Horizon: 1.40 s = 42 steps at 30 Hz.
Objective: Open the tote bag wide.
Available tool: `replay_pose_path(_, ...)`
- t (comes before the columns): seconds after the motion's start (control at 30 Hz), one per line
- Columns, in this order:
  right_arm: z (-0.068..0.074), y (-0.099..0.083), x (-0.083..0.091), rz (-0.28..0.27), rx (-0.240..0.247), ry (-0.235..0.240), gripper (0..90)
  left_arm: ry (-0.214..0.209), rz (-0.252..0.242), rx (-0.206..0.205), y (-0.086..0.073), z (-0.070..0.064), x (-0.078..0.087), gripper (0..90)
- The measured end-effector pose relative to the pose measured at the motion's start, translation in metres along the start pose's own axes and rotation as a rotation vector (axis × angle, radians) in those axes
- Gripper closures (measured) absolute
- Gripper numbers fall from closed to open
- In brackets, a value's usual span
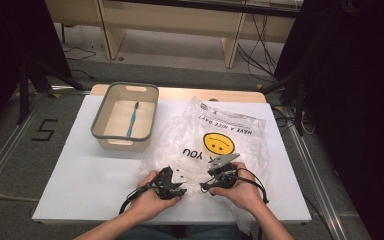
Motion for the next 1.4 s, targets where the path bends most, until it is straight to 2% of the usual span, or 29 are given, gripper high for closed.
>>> replay_pose_path(0.13,0.001,0.0,-0.007,0.042,0.005,0.015,45.6,0.001,-0.001,-0.005,0.0,0.0,-0.002,70.6)
replay_pose_path(0.27,0.0,-0.001,-0.01,0.07,0.004,0.027,51.8,-0.009,0.002,0.008,0.0,0.001,-0.003,71.0)
replay_pose_path(0.47,-0.004,-0.001,-0.011,0.064,-0.031,0.007,69.8,-0.016,0.008,0.032,0.0,0.003,-0.003,71.2)
replay_pose_path(0.6,-0.009,-0.001,-0.011,0.066,-0.027,0.012,80.3,-0.019,0.01,0.046,0.0,0.003,-0.004,71.3)
replay_pose_path(0.7,-0.008,0.0,-0.012,0.062,-0.054,0.017,85.8,-0.018,0.013,0.049,0.0,0.003,-0.003,71.7)
replay_pose_path(0.8,-0.009,0.001,-0.01,0.066,-0.048,0.01,87.6,-0.016,0.014,0.055,0.0,0.003,-0.004,72.0)
replay_pose_path(0.87,-0.008,0.002,-0.007,0.049,-0.068,0.009,87.9,-0.017,0.015,0.06,0.001,0.004,-0.004,72.3)
replay_pose_path(1.13,-0.011,0.011,0.007,-0.028,-0.089,-0.028,90.0,-0.017,0.024,0.076,0.001,0.004,-0.004,73.1)
replay_pose_path(1.4,-0.013,0.023,0.024,-0.136,-0.092,-0.113,90.0,-0.015,0.021,0.083,0.002,0.004,-0.004,73.6)
Point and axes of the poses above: each handheld gripper's, and its own axes: x roughly backward along the jaws, y roughly out of its top, z roughly to its left, the point moved 2 cm from there along -x, roughly forward along the jaws, and after that the axes turned 5 degrees about -z, right-handed, at the moved point
